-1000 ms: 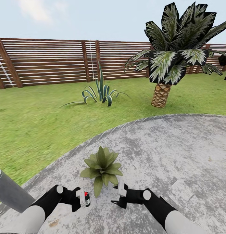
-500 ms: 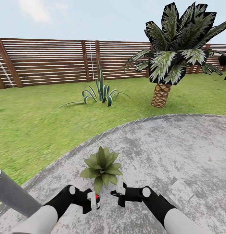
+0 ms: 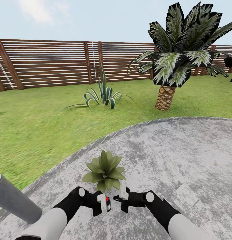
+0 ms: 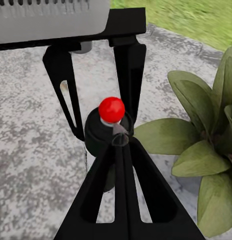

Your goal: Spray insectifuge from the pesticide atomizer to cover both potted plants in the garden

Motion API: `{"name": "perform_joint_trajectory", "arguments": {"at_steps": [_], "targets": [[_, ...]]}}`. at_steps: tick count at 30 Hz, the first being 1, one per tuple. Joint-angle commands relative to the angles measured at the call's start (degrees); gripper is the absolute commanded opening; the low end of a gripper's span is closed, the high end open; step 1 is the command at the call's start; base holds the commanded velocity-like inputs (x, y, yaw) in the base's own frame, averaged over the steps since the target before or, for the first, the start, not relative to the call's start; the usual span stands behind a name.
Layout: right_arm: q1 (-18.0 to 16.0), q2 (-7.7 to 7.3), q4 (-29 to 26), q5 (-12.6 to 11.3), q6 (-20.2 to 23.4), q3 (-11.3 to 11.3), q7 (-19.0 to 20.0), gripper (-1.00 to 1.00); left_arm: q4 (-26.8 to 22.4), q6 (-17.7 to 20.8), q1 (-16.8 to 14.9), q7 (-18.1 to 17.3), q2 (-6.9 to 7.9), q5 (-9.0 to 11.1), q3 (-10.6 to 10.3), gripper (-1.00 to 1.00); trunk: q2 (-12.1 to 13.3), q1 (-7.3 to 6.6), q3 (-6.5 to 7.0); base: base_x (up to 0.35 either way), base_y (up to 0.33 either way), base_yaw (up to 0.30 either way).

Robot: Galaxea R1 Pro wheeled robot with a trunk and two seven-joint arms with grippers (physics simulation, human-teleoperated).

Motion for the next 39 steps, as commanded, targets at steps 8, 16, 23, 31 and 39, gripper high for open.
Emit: {"name": "perform_joint_trajectory", "arguments": {"at_steps": [8, 16, 23, 31, 39], "targets": [[-0.03, 0.00, 0.02, 0.59, -0.32, -0.07, -0.05, -1.00, 0.02, -1.28, -0.26, -0.31, -0.39, -0.78, 0.04, -1.00, -0.02, -0.01, -0.05, 0.000, 0.000, 0.000], [-0.03, -0.02, 0.06, 0.63, -0.29, -0.07, -0.05, -1.00, 0.02, -1.51, -0.26, -3.45, -0.33, -0.99, 0.03, -1.00, -0.02, -0.01, -0.05, 0.000, 0.000, 0.000], [-0.03, -0.02, 0.06, 0.61, -0.32, -0.07, -0.05, -1.00, 0.02, -1.61, -0.26, -3.54, -0.54, -0.71, 0.05, -1.00, -0.02, -0.01, -0.05, 0.000, 0.000, 0.000], [-0.03, -0.06, 0.06, 0.62, -0.32, -0.07, -0.05, -1.00, 0.02, -1.67, -0.26, -3.54, -1.48, -0.62, 0.11, -1.00, -0.02, -0.01, -0.05, 0.000, 0.000, 0.000], [-0.03, -0.04, 0.06, 0.63, -0.32, -0.07, -0.05, -1.00, -0.02, -1.67, -0.26, -3.54, -2.01, -0.58, 0.05, -1.00, -0.02, -0.01, -0.05, 0.000, 0.000, 0.000]]}}
